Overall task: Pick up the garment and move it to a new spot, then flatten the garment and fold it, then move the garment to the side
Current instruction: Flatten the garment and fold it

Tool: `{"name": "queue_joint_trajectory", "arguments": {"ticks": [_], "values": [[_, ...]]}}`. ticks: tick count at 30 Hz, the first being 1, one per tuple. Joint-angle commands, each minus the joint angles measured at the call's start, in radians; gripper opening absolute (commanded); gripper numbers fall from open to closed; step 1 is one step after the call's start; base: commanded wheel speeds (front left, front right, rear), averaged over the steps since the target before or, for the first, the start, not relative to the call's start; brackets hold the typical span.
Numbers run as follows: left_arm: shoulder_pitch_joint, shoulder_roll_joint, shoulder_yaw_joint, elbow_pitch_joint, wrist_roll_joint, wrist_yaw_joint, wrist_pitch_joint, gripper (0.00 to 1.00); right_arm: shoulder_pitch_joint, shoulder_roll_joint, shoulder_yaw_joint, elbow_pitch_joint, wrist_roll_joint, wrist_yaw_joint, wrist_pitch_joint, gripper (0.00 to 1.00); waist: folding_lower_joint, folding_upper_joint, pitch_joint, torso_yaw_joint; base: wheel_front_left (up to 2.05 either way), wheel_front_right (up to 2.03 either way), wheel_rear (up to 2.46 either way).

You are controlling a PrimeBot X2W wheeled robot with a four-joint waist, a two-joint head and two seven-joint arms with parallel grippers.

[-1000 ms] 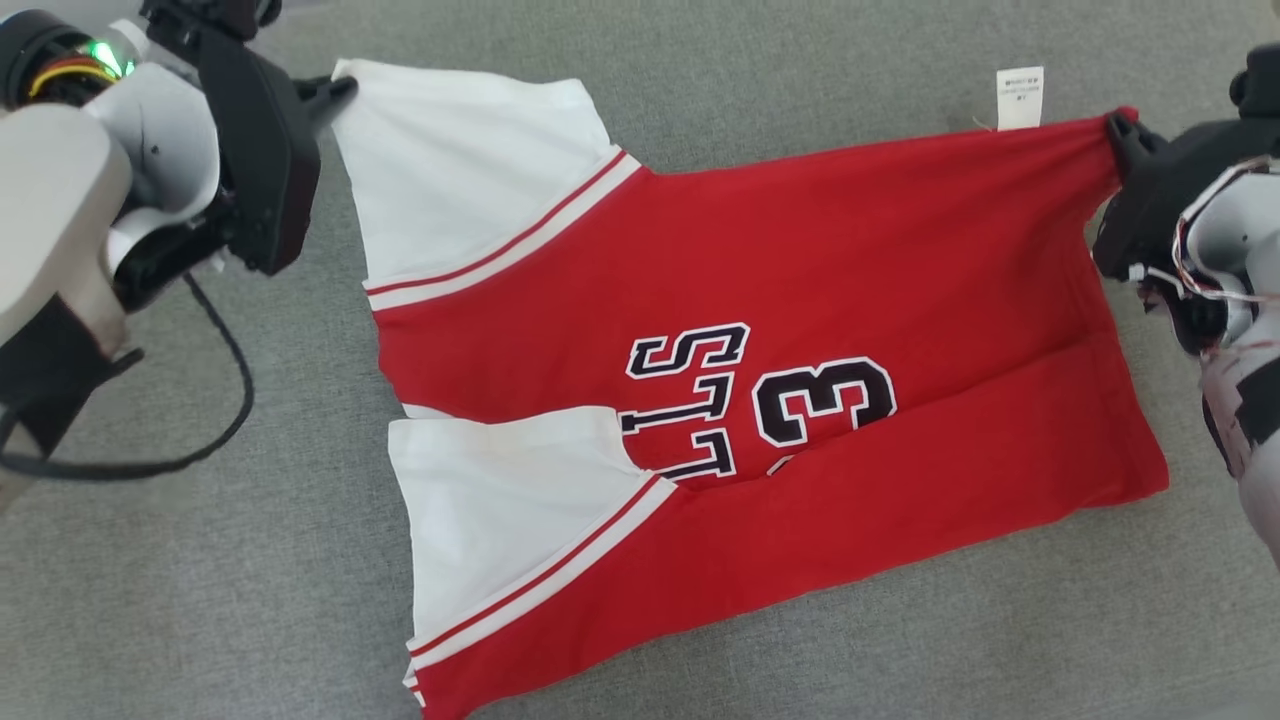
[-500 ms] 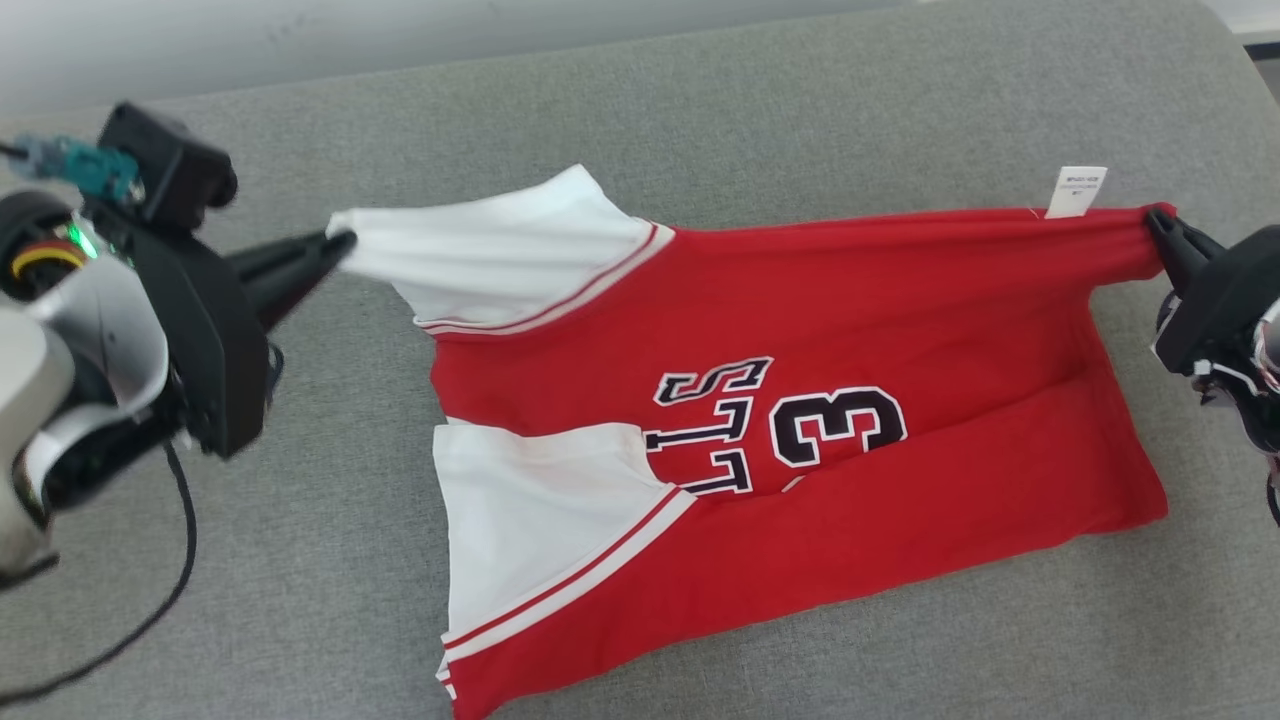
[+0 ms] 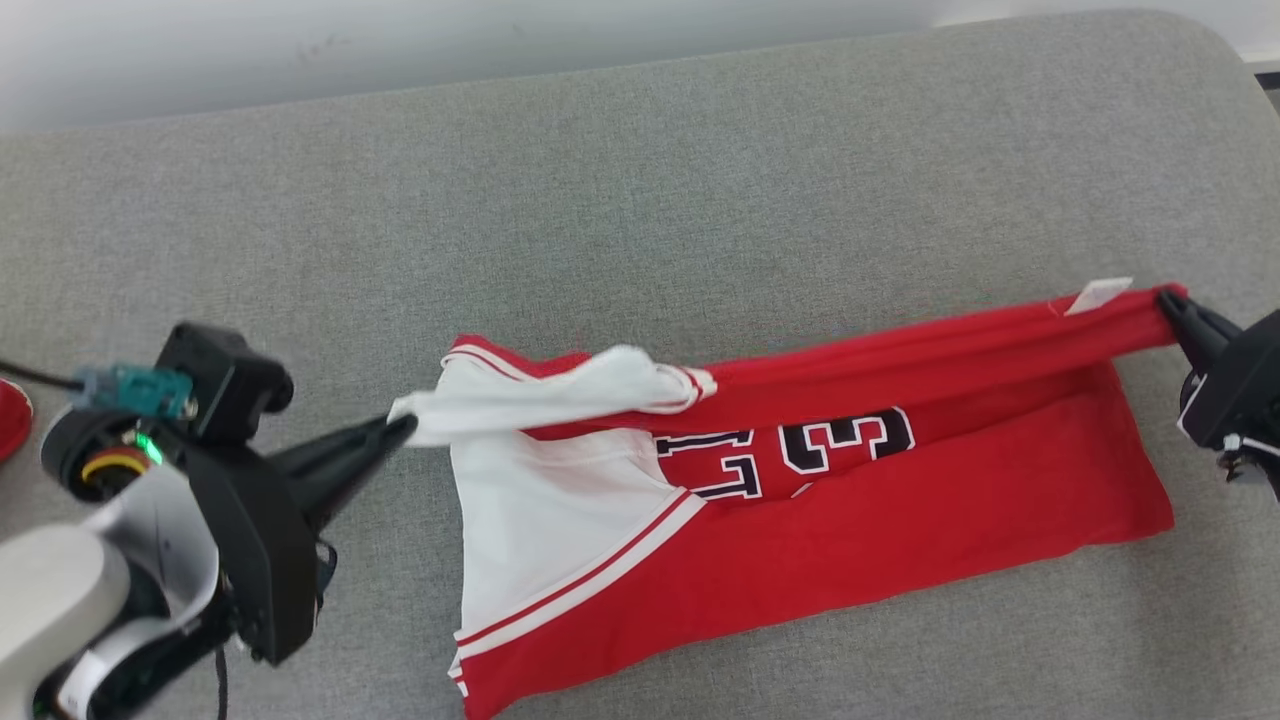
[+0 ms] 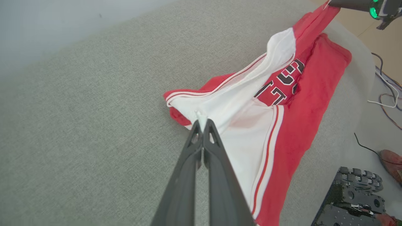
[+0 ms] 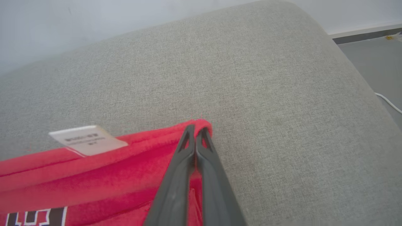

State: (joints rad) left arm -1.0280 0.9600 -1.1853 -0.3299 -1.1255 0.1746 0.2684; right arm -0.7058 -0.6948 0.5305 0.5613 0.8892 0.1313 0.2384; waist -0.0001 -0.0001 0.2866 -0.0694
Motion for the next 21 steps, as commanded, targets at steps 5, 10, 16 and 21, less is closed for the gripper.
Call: {"name": "queue_joint_trajectory", "arguments": {"ticks": [5, 10, 16, 21], "values": [[0.093, 0.031, -0.011, -0.055, -0.029, 0.043, -0.052, 0.00, 0.067, -0.003, -0.029, -0.031, 0.012, -0.001, 0.011, 0.00, 0.0001, 0.0001, 0.005, 0.000, 0.00, 0.00, 0.00], [0.179, 0.012, -0.039, -0.076, -0.042, 0.070, -0.098, 0.00, 0.127, 0.013, -0.058, -0.041, 0.000, -0.001, 0.008, 0.00, 0.0001, 0.0001, 0.009, 0.001, 0.00, 0.00, 0.00], [0.252, -0.035, -0.057, -0.039, -0.027, 0.079, -0.143, 0.00, 0.174, 0.043, -0.082, -0.027, -0.032, -0.001, 0.005, 0.00, 0.0001, 0.0001, 0.012, 0.003, 0.00, 0.00, 0.00], [0.287, -0.066, -0.065, 0.003, -0.019, 0.088, -0.173, 0.00, 0.197, 0.068, -0.095, -0.008, -0.056, -0.001, 0.001, 0.00, 0.0001, 0.0001, 0.007, 0.005, 0.00, 0.00, 0.00]]}}
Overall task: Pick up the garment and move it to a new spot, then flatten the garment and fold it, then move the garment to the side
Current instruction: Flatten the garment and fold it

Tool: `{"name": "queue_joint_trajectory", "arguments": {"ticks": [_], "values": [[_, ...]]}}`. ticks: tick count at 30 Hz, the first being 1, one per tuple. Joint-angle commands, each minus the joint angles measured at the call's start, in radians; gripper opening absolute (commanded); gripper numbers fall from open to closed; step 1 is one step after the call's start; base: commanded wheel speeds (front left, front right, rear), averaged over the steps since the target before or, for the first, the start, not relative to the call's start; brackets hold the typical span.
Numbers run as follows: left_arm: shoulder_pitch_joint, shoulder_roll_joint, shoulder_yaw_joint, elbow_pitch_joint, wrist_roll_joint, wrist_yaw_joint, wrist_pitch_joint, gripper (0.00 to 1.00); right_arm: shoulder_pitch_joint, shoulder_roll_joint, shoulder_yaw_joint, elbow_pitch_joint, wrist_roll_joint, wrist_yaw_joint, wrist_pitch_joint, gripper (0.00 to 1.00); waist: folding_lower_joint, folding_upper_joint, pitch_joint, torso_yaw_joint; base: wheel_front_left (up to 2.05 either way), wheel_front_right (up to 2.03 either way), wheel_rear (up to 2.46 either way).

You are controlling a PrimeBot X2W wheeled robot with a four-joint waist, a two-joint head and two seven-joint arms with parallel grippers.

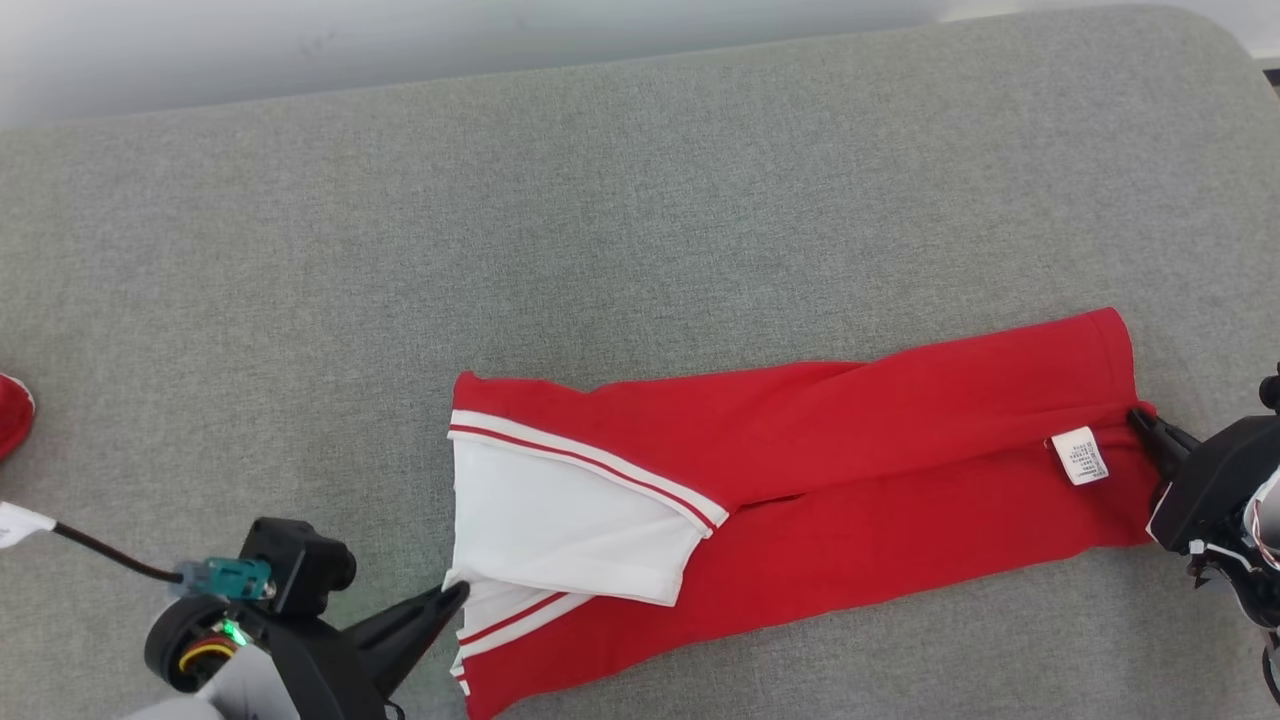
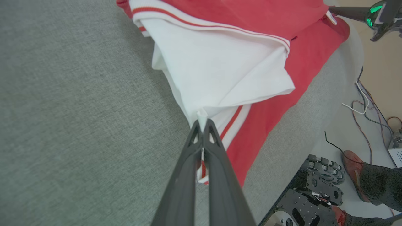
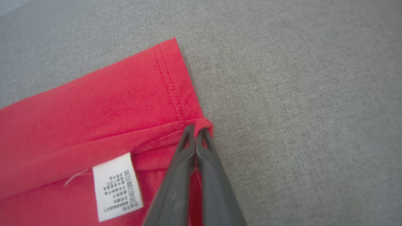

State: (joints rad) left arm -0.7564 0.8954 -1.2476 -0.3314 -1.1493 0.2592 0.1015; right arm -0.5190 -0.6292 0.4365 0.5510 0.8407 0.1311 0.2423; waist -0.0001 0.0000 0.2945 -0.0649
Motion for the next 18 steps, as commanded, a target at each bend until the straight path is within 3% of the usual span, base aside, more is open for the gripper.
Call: {"name": "queue_joint_trajectory", "arguments": {"ticks": [1, 2, 3, 4, 5, 7, 8, 9, 18], "values": [[0.025, -0.008, -0.004, 0.011, 0.003, 0.004, -0.011, 0.00, 0.015, 0.006, -0.004, 0.008, -0.010, -0.001, -0.003, 0.04, 0.0001, 0.0000, -0.003, 0.000, 0.00, 0.00, 0.00], [0.031, -0.012, -0.006, 0.020, 0.002, 0.004, -0.015, 0.00, 0.021, 0.010, -0.007, 0.012, -0.012, -0.001, -0.002, 0.22, 0.0001, 0.0000, -0.006, 0.001, 0.00, 0.00, 0.00], [0.036, -0.017, -0.007, 0.027, -0.001, 0.004, -0.016, 0.00, 0.025, 0.014, -0.009, 0.015, -0.015, -0.001, -0.002, 0.30, 0.0001, 0.0000, -0.008, 0.002, 0.00, 0.00, 0.00], [0.043, -0.023, -0.006, 0.032, -0.004, 0.006, -0.021, 0.00, 0.027, 0.014, -0.012, 0.019, -0.020, -0.001, -0.007, 0.62, 0.0001, 0.0000, -0.012, 0.002, 0.00, 0.00, 0.00], [0.050, -0.030, -0.007, 0.040, -0.009, 0.009, -0.026, 0.00, 0.028, 0.014, -0.019, 0.026, -0.025, -0.001, -0.017, 1.00, 0.0001, 0.0000, -0.016, 0.003, 0.00, 0.00, 0.00], [0.063, -0.042, -0.004, 0.055, -0.018, 0.019, -0.040, 0.35, 0.029, 0.012, -0.027, 0.031, -0.039, -0.001, -0.034, 1.00, 0.0001, 0.0000, -0.028, 0.003, 0.00, 0.00, 0.00], [0.069, -0.048, 0.000, 0.059, -0.020, 0.024, -0.052, 0.62, 0.031, 0.011, -0.033, 0.032, -0.044, -0.001, -0.043, 1.00, 0.0001, 0.0000, -0.034, 0.003, 0.00, 0.00, 0.00], [0.075, -0.054, 0.006, 0.064, -0.021, 0.031, -0.065, 0.98, 0.034, 0.009, -0.037, 0.032, -0.054, -0.001, -0.053, 1.00, 0.0001, 0.0000, -0.042, 0.003, 0.00, 0.00, 0.00], [0.163, -0.087, 0.085, 0.099, -0.087, 0.101, -0.211, 1.00, 0.069, 0.025, -0.101, -0.003, -0.202, -0.001, -0.263, 1.00, 0.0001, 0.0000, -0.116, 0.004, 0.00, 0.00, 0.00]]}}
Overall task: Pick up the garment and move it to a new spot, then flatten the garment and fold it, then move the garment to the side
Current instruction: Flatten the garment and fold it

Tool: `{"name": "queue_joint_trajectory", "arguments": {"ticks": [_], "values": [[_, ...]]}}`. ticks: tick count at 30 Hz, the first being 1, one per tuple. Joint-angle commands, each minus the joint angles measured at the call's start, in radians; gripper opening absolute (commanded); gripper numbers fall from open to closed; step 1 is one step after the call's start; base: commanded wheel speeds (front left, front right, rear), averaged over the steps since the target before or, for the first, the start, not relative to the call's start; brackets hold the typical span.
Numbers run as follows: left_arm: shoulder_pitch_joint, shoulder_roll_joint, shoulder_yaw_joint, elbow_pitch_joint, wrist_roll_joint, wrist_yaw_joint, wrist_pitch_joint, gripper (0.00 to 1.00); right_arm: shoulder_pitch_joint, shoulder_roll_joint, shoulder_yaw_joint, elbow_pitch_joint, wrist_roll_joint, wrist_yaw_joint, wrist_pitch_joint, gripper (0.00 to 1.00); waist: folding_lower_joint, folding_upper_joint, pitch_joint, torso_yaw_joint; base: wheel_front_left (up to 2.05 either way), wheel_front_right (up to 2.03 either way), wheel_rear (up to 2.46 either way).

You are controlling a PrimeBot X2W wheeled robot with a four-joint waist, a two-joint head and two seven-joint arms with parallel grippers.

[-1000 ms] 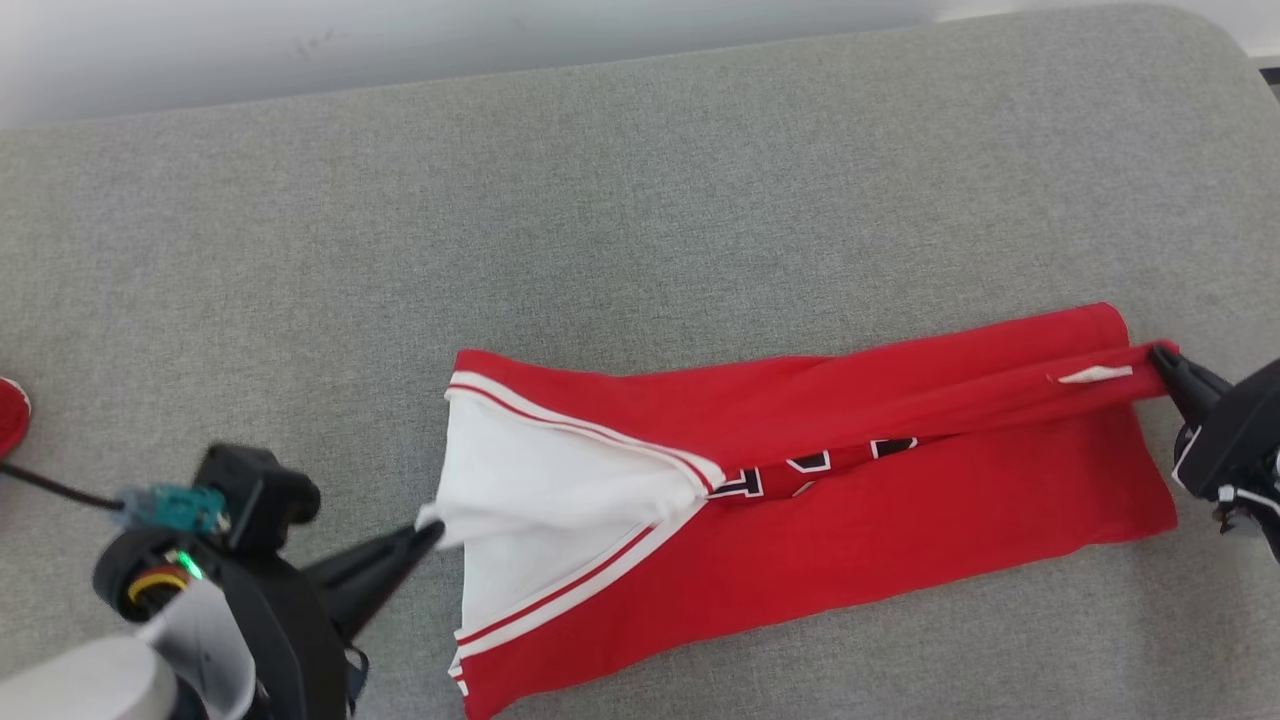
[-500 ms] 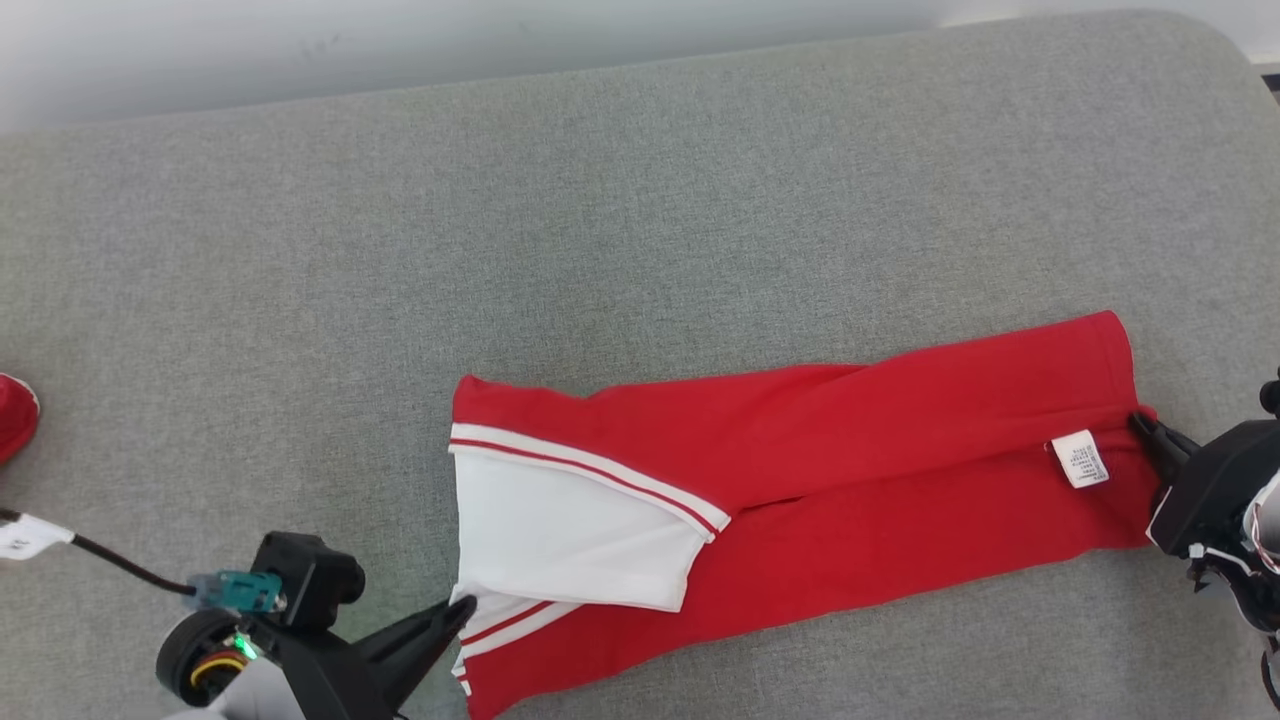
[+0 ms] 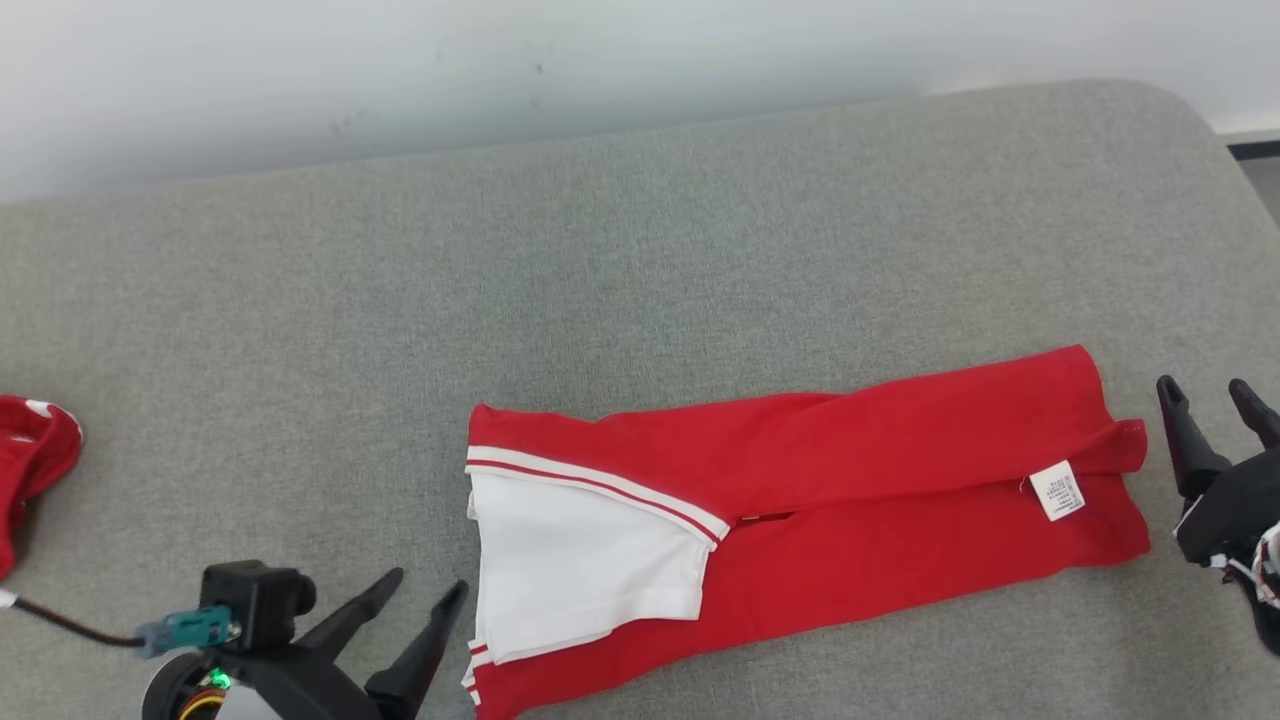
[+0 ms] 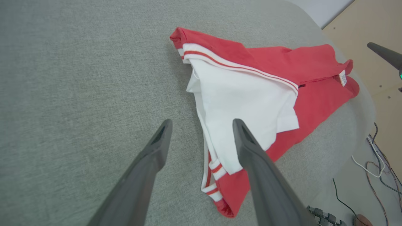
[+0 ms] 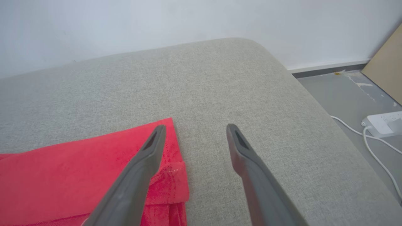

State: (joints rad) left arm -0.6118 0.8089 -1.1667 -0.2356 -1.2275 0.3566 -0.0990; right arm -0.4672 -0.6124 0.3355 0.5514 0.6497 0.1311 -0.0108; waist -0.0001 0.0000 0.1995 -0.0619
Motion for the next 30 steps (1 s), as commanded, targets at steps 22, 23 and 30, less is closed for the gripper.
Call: {"name": "queue_joint_trajectory", "arguments": {"ticks": [22, 23, 30], "values": [[0.438, -0.233, 0.433, 0.020, 0.400, 0.195, -0.166, 1.00, 0.277, 0.194, -0.121, -0.062, -0.177, -0.001, -0.221, 1.00, 0.0001, 0.0000, -0.227, 0.079, 0.00, 0.00, 0.00], [0.462, -0.247, 0.441, 0.020, 0.436, 0.187, -0.166, 1.00, 0.285, 0.198, -0.129, -0.056, -0.172, -0.001, -0.223, 1.00, 0.0001, 0.0000, -0.231, 0.085, 0.00, 0.00, 0.00], [0.548, -0.318, 0.451, 0.044, 0.646, 0.153, -0.166, 1.00, 0.317, 0.204, -0.193, 0.024, -0.119, -0.001, -0.227, 1.00, 0.0001, 0.0000, -0.235, 0.136, 0.00, 0.00, 0.00]]}}
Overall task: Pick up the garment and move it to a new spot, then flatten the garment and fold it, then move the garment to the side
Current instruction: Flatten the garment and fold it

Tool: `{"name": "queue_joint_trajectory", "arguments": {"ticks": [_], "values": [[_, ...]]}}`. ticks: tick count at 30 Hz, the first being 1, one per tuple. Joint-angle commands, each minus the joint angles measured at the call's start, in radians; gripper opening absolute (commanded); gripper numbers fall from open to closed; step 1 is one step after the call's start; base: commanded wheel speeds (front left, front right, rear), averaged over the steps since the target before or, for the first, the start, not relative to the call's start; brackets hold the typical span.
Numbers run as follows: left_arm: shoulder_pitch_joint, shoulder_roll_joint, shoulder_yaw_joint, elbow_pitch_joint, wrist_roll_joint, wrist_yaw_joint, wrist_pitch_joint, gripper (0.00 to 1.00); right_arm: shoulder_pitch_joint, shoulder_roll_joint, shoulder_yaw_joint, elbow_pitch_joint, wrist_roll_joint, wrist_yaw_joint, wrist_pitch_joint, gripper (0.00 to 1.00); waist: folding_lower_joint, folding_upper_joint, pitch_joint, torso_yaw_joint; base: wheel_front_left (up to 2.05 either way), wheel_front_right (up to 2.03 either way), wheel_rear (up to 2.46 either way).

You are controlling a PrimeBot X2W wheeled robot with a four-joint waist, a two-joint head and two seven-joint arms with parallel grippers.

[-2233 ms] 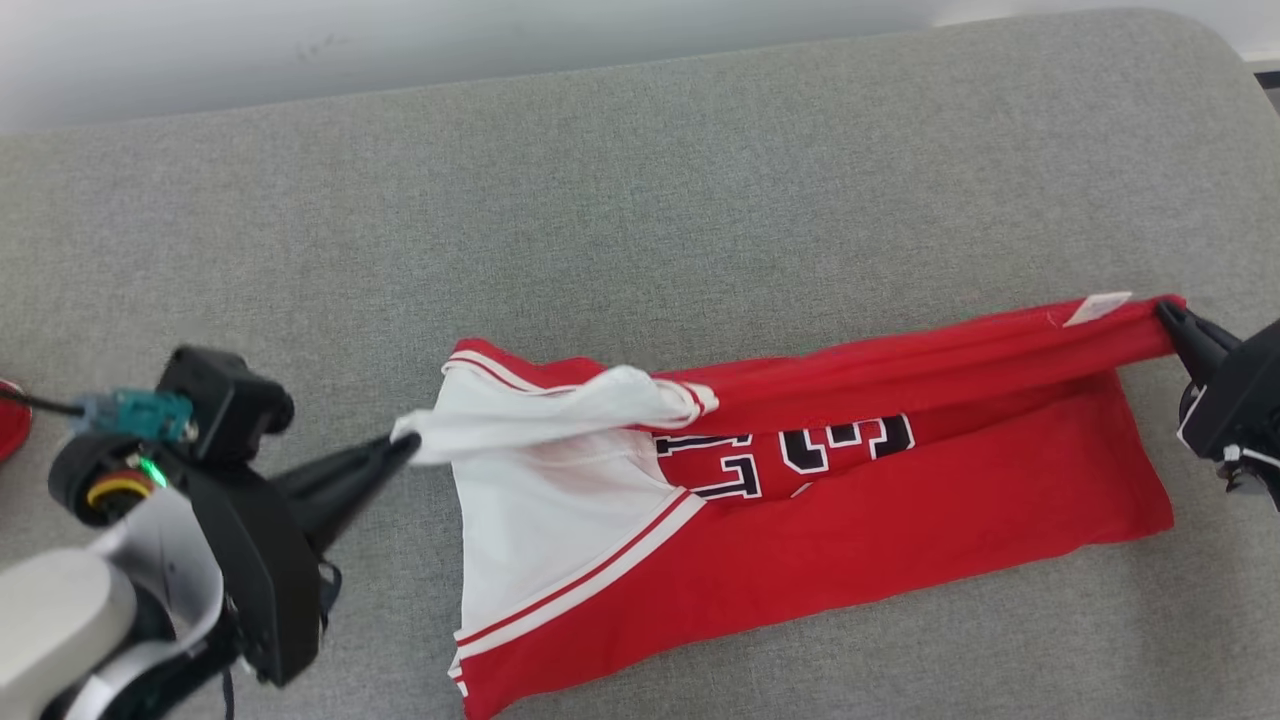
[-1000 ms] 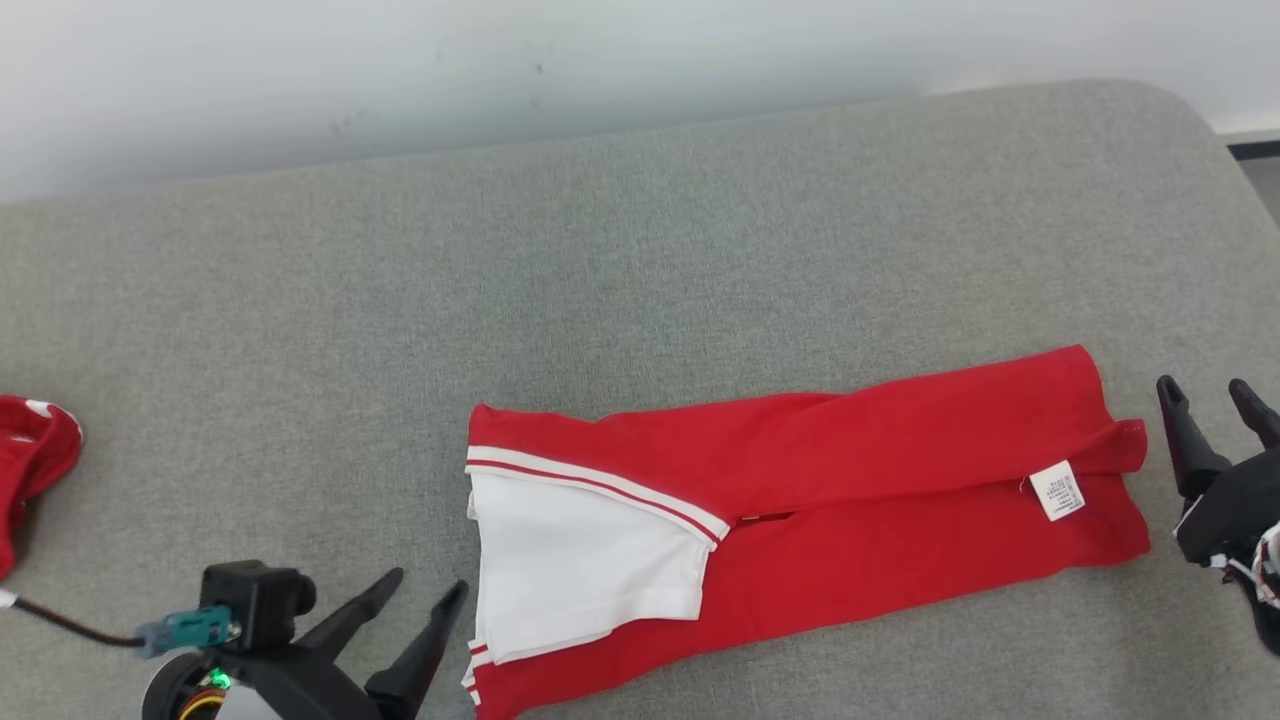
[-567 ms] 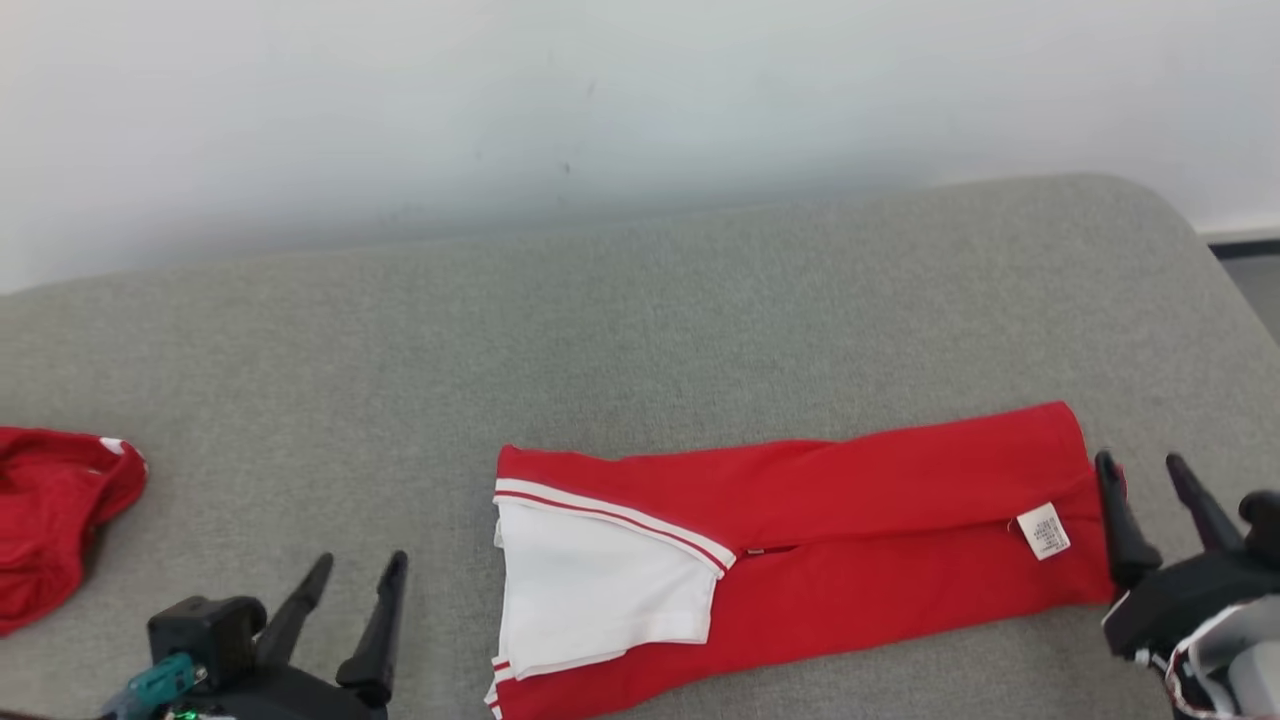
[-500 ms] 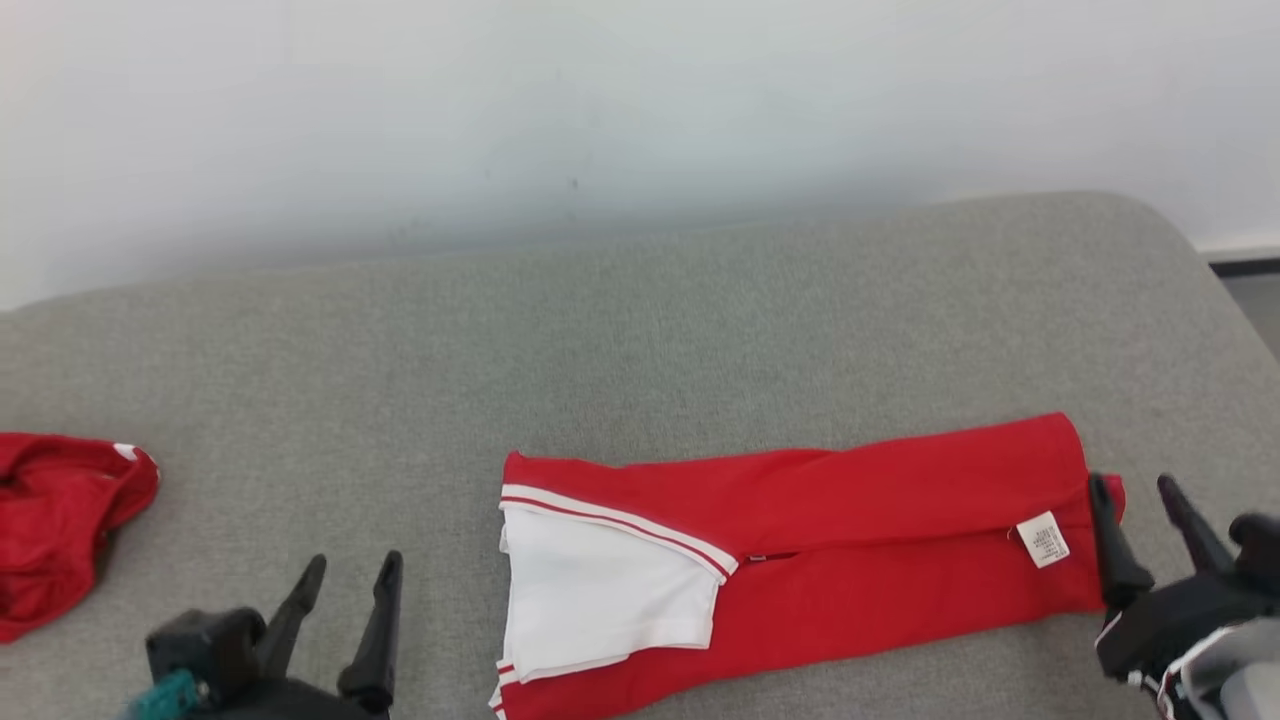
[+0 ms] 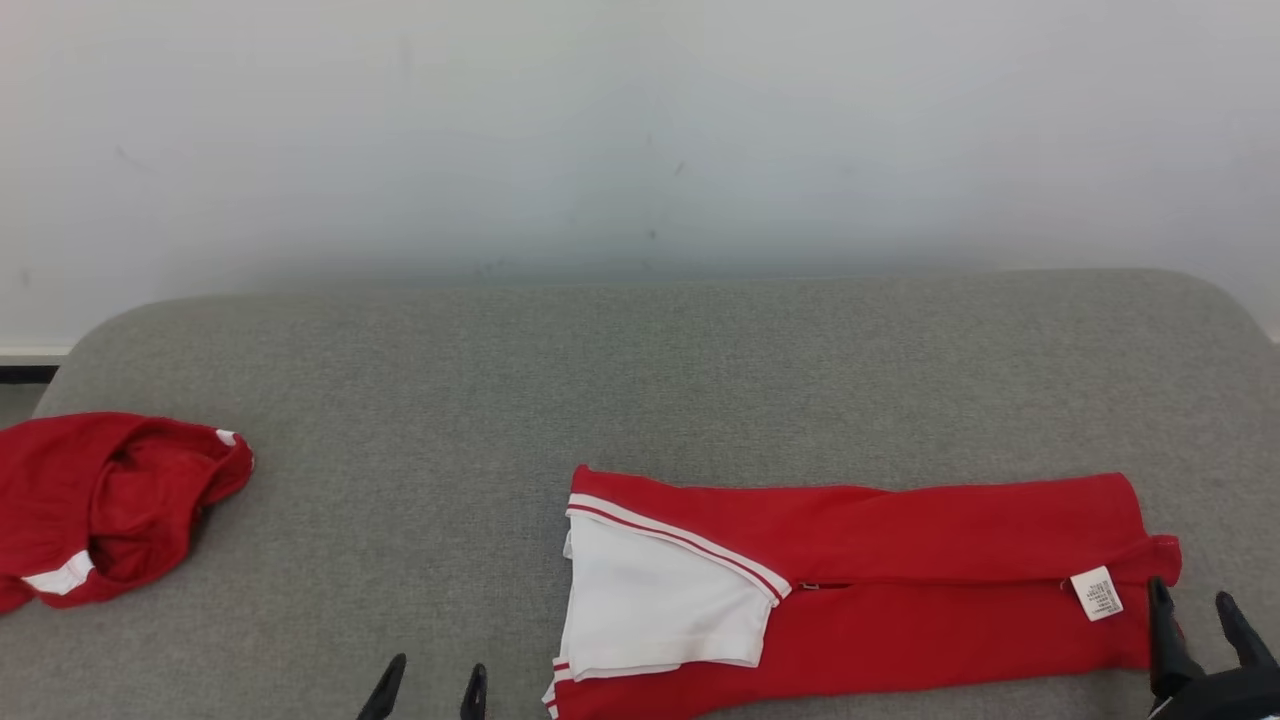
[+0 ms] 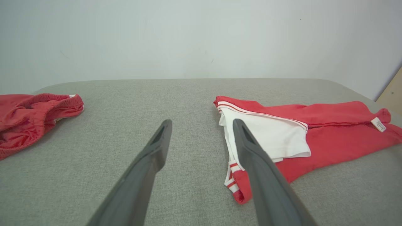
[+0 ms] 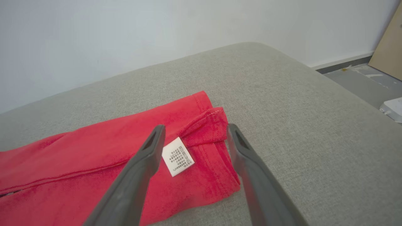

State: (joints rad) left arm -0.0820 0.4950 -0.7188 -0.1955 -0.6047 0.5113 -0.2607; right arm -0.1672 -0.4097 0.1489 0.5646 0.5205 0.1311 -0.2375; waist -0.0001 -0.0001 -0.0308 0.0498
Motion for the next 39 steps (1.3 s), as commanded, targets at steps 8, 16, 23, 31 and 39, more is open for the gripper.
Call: {"name": "queue_joint_trajectory", "arguments": {"ticks": [8, 16, 23, 31, 39], "values": [[0.055, -0.048, -0.001, 0.019, 0.156, -0.057, -0.005, 1.00, -0.048, 0.021, -0.142, 0.192, 0.098, -0.001, 0.017, 1.00, 0.0001, 0.0001, 0.021, 0.085, 0.00, 0.00, 0.00], [0.033, -0.054, -0.010, 0.035, 0.206, -0.105, -0.005, 1.00, -0.147, 0.005, -0.181, 0.325, 0.157, -0.001, 0.045, 1.00, 0.0001, 0.0001, 0.063, 0.113, 0.00, 0.00, 0.00], [0.018, -0.065, -0.012, 0.051, 0.219, -0.131, -0.005, 1.00, -0.205, -0.002, -0.172, 0.408, 0.191, -0.001, 0.049, 1.00, 0.0001, 0.0001, 0.096, 0.122, 0.00, 0.00, 0.00], [0.005, -0.071, -0.002, 0.062, 0.224, -0.155, -0.005, 1.00, -0.237, 0.023, -0.126, 0.485, 0.215, -0.001, 0.044, 0.22, 0.0001, 0.0001, 0.114, 0.118, 0.00, 0.00, 0.00], [0.006, -0.070, 0.009, 0.067, 0.226, -0.157, -0.005, 1.00, -0.236, -0.022, -0.090, 0.461, 0.241, -0.001, -0.001, 0.00, 0.0001, 0.0001, 0.108, 0.096, 0.00, 0.00, 0.00]]}}
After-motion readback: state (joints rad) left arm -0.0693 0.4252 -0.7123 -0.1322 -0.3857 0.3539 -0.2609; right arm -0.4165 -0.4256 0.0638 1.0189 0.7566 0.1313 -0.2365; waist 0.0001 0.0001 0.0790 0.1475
